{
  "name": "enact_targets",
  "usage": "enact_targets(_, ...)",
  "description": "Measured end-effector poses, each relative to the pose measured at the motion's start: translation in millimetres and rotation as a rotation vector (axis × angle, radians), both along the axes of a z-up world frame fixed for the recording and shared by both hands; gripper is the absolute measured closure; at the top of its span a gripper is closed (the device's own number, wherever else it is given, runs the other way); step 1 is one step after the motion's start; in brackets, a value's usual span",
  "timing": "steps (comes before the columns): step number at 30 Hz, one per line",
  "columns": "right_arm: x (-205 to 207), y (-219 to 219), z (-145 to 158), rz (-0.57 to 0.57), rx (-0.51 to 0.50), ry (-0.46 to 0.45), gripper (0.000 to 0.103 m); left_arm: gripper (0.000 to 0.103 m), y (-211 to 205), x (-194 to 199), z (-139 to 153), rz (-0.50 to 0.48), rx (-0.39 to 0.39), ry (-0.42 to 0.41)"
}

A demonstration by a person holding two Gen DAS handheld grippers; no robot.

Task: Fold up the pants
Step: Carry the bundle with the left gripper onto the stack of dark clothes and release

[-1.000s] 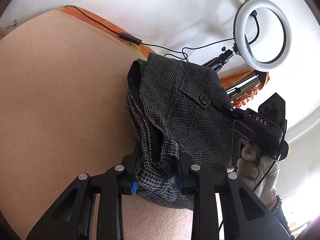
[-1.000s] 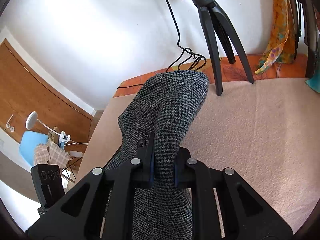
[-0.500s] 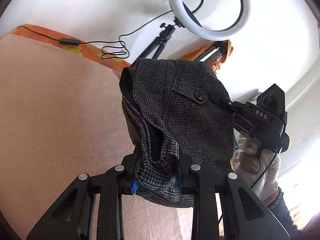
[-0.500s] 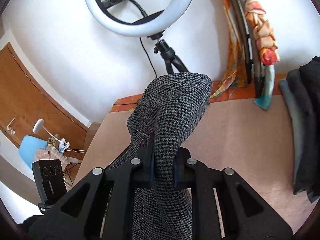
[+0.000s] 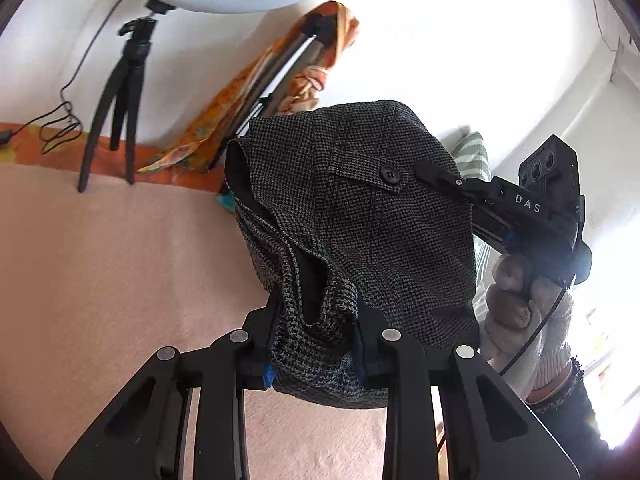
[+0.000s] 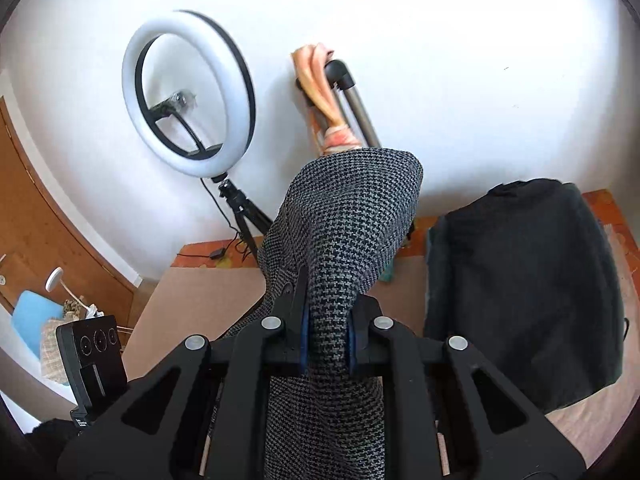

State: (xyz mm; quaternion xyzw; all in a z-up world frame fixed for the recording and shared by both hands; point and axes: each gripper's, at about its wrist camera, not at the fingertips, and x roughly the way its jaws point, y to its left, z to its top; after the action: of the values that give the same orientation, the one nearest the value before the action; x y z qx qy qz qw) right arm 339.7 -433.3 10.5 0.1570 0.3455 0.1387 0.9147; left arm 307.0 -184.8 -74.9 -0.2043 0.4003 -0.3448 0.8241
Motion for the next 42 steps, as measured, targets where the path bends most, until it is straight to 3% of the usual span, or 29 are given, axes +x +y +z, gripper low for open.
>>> enact_targets(13, 31, -113, 27, -0.067, -0.104, -0.06, 0.089, 0.077, -115, 32, 13, -0.071, 0.01, -0.08)
enact_targets(27, 75, -189, -28, -0.142, -0.13, 0.028, 0.088, 0.076, -180, 49, -23, -0.074, 0.107, -0.047)
enact_targets(33, 80, -211, -53, -0.301, -0.195, 0.12, 0.069, 0.068, -186, 48, -22, -0.086, 0.156, -0.037)
enact_targets(37, 63, -220, -45, -0.364, -0.199, 0.091, 0.053, 0.052, -171, 43, -14, -0.071, 0.184, -0.068)
enact_targets(42, 41, -211, -24, -0.378, -0.24, 0.069, 0.04, 0.052, -147, 35, -2, -0.05, 0.201, -0.083)
